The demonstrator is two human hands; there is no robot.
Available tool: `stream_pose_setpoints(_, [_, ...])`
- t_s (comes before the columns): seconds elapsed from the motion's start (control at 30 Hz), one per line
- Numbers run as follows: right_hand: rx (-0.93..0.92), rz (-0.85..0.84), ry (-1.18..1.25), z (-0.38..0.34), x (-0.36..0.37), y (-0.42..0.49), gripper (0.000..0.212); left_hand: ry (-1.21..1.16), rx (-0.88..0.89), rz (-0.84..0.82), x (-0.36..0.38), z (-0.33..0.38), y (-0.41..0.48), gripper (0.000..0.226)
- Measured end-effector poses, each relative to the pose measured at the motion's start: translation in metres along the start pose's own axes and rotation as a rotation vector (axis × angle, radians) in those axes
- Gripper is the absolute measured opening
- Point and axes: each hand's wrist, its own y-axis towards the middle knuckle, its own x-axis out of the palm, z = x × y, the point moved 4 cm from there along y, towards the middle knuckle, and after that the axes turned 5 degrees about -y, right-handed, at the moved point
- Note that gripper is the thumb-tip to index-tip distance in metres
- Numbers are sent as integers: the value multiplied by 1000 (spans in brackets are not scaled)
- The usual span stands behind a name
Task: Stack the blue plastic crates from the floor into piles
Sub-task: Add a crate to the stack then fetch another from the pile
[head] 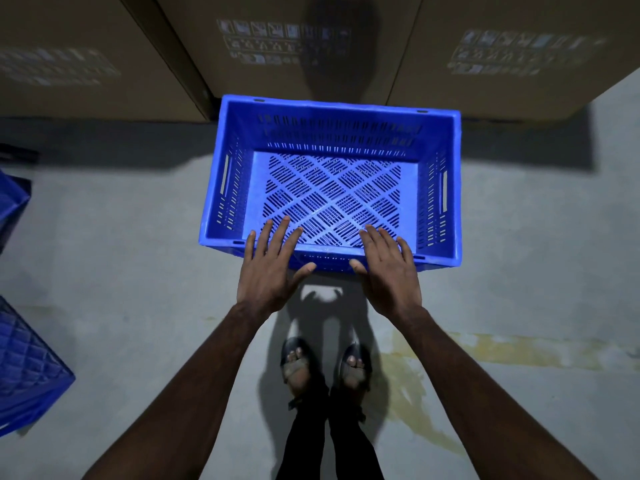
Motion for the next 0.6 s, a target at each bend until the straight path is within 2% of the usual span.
stream_pose_setpoints(0.1, [13, -180, -34, -3, -9, -2, 80, -25, 5, -137, -21, 3, -4, 78])
stream_pose_setpoints(0.2, [25, -273, -53, -11, -38, -13, 83, -92, -52, -214, -61, 13, -20, 79])
stream_pose_setpoints(0.3, [29, -300, 42, -26, -87, -36, 79, -377, -146, -165, -112, 36, -50, 77])
stream_pose_setpoints(0.4, [21, -241, 113, -38, -141, -67, 77, -675, -229, -132, -160, 68, -92, 54])
stream_pose_setpoints(0.5, [64, -187, 224, -50, -196, -107, 80, -785, -192, 26, -209, 100, -142, 35])
stream_pose_setpoints(0.6, [98, -138, 341, -60, -229, -143, 79, -880, -237, 112, -225, 117, -186, 31])
